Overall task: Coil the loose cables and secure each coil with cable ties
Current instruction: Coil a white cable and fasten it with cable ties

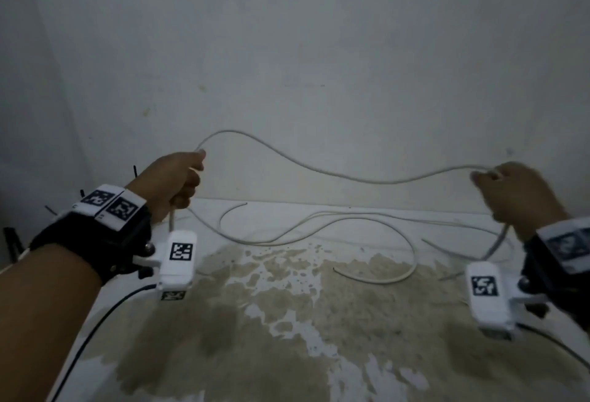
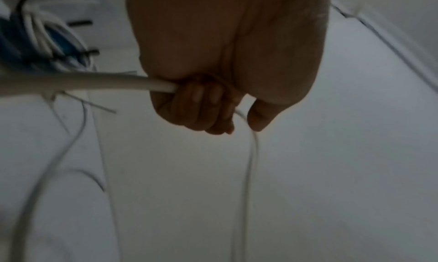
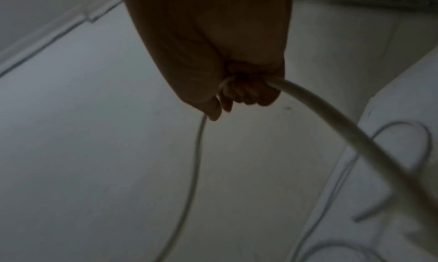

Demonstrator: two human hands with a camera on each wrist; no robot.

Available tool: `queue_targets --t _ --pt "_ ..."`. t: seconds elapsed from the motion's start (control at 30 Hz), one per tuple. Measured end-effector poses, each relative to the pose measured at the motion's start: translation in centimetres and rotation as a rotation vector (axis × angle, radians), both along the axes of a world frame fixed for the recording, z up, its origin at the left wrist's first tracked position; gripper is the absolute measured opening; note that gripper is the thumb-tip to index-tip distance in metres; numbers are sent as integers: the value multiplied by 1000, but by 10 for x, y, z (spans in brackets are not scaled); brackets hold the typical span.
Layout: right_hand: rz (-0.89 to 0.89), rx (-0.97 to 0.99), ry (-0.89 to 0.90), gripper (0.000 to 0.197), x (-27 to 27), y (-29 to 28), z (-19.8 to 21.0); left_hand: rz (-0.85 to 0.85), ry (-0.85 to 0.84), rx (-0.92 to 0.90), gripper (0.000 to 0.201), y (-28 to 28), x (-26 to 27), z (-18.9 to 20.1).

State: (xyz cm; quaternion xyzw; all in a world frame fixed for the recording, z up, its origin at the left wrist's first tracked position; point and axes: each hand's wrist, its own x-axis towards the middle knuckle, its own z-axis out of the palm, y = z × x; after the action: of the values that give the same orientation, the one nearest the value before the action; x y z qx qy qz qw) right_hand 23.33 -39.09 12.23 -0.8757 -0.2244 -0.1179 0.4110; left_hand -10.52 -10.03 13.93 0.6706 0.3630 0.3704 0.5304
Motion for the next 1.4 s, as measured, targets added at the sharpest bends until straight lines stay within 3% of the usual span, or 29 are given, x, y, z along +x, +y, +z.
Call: queue_targets --t 0.1,0.23,0.33,0.43,0.57,0.63,0.77,1.03,1.13,1.23,1.4 --pt "199 -286 53 32 -27 29 -29 -146 -250 -126 25 -23 11 15" --pt "302 -690 -82 35 -58 45 -55 -230 -172 15 24 -55 18 15" --pt "282 -789 -88 36 -74 58 -61 -273 -217 4 23 -74 22 15" --pt "273 -600 -217 57 -101 73 -46 -303 -278 -33 17 -91 24 17" --pt "585 -36 -487 72 -149 101 -11 -390 -234 -15 18 -104 21 14" --pt "676 102 -583 66 -165 117 1 -449 -190 -15 20 -112 19 10" --pt "761 296 -672 25 -181 142 8 -537 -146 -34 23 -121 9 0" --pt "514 235 -281 29 -138 139 20 -601 -100 -60 28 -111 -24 -27" --pt "520 125 -257 32 -141 146 12 -534 -372 -140 24 -107 -29 -8" --pt "672 -91 -164 29 -168 153 -3 -417 -693 -173 26 -94 -33 22" --pt "953 -276 100 34 -215 160 -35 -226 -904 -121 34 -63 -44 52"
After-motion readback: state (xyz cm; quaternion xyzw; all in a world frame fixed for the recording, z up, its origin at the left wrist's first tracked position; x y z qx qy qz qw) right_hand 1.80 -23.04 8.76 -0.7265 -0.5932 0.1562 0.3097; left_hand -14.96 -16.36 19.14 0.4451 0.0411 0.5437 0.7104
